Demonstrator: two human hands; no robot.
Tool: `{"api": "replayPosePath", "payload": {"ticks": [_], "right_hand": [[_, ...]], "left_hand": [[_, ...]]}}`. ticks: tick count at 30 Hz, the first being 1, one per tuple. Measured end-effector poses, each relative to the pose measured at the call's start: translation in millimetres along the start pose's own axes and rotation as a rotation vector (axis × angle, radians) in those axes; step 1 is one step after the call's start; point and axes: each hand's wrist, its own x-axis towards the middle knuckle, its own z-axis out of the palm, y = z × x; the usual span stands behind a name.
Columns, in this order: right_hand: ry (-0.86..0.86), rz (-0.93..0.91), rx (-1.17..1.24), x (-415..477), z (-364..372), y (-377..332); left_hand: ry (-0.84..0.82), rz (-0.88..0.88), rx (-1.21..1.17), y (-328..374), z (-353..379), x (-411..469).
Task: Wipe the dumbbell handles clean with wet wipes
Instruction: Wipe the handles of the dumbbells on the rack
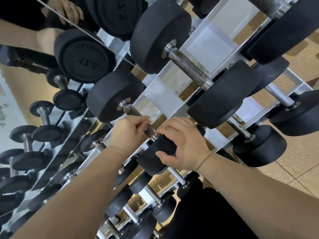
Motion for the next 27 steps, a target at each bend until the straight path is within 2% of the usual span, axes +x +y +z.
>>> {"api": "replayPosePath", "payload": {"ticks": [3, 6, 10, 11, 12, 14, 17, 19, 21, 23, 25, 27], "right_hand": [[0.002, 0.001, 0.001, 0, 0, -1], [0.008, -0.002, -0.002, 1, 1, -1], [-0.005, -0.001, -0.007, 1, 1, 0], [-0.005, -0.003, -0.006, 1, 1, 0], [-0.004, -0.005, -0.005, 1, 1, 0], [0.001, -0.006, -0.007, 1, 1, 1], [0.006, -0.009, -0.004, 0, 1, 1], [0.000, -0.010, -0.003, 0, 1, 1], [-0.008, -0.010, -0.005, 1, 1, 1], [-0.016, -0.008, -0.007, 1, 1, 1], [-0.020, -0.007, -0.007, 1, 1, 1], [-0.023, -0.007, -0.011, 1, 0, 1]], "left_hand": [[0.124, -0.039, 0.124, -16, -12, 20], [0.124, -0.034, 0.143, -11, -7, 15], [-0.258, 0.089, 0.055, 8, 3, -3], [-0.280, 0.106, 0.044, 6, 1, -1], [-0.241, 0.123, 0.061, 2, -3, 4], [-0.062, 0.103, 0.134, -8, -10, 15], [0.124, -0.089, 0.170, -14, -16, 23], [0.069, -0.021, 0.179, -6, -10, 13], [-0.129, 0.116, 0.139, 4, -5, -1], [-0.287, 0.133, 0.065, 10, -6, -5], [-0.219, 0.095, 0.047, 2, -9, 2], [-0.022, 0.023, 0.101, -9, -12, 14]]}}
